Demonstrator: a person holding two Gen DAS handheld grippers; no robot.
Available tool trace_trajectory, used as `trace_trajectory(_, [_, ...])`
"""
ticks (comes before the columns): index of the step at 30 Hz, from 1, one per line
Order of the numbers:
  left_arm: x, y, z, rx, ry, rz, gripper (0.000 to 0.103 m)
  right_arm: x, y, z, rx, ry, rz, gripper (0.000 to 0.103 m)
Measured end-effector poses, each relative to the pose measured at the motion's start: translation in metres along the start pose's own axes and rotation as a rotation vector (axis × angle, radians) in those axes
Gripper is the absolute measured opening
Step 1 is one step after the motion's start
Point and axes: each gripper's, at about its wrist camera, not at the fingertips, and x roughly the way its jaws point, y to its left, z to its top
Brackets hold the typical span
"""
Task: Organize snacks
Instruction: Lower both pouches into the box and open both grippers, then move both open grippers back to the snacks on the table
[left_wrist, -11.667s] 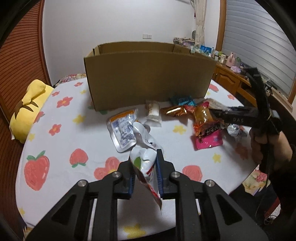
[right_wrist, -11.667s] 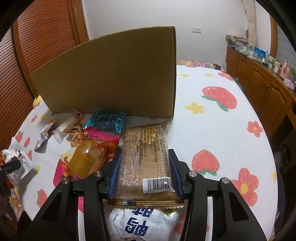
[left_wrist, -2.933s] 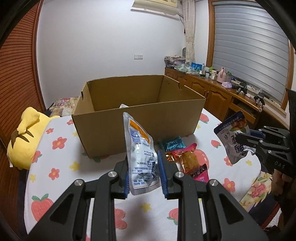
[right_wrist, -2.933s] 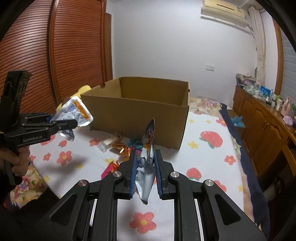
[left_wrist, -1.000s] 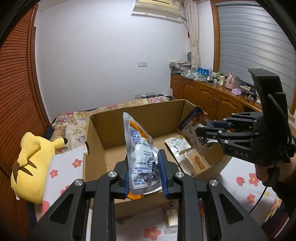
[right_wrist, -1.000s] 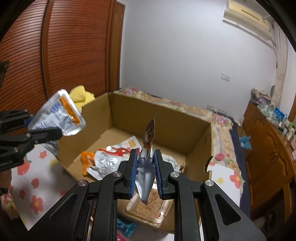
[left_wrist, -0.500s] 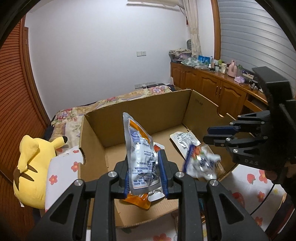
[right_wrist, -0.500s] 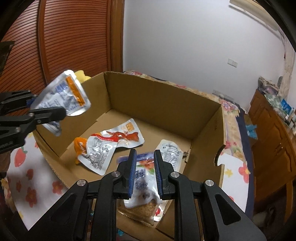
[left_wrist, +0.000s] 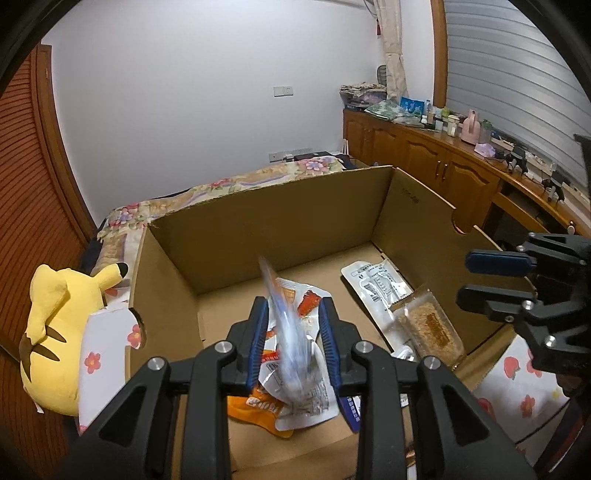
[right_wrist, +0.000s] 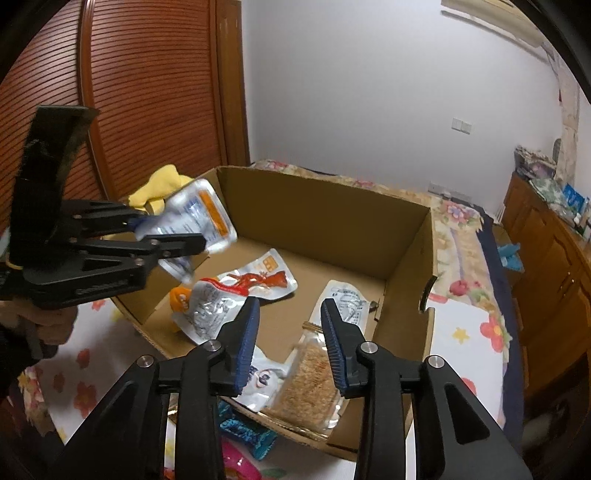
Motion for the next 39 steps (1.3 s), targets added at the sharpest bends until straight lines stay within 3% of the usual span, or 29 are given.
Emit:
trace_trajectory(14, [0.003, 0.006, -0.003, -0.022, 0.000, 0.002, 0.030, -0.004, 0.006, 0.002, 0.012, -0.018, -0.015, 0.041])
trace_trajectory(29, [-0.040, 0.000, -0.017, -0.026, -0.055, 0.005, 0.040, -0.039, 0.018, -0.010, 0.067, -0.059, -0.065, 0.052])
trace_trajectory(35, [-0.074, -0.008, -0.033, -0.012, -0.094, 0.002, 0.049, -0.065, 0.029, -0.024, 0.103, -0.092, -0.078, 0.062])
trace_trajectory(39, [-0.091, -0.014, -0.046, 0.000, -0.109, -0.005, 0.053, -0.076, 0.038, -0.035, 0.112, -0.102, -0.082, 0.075])
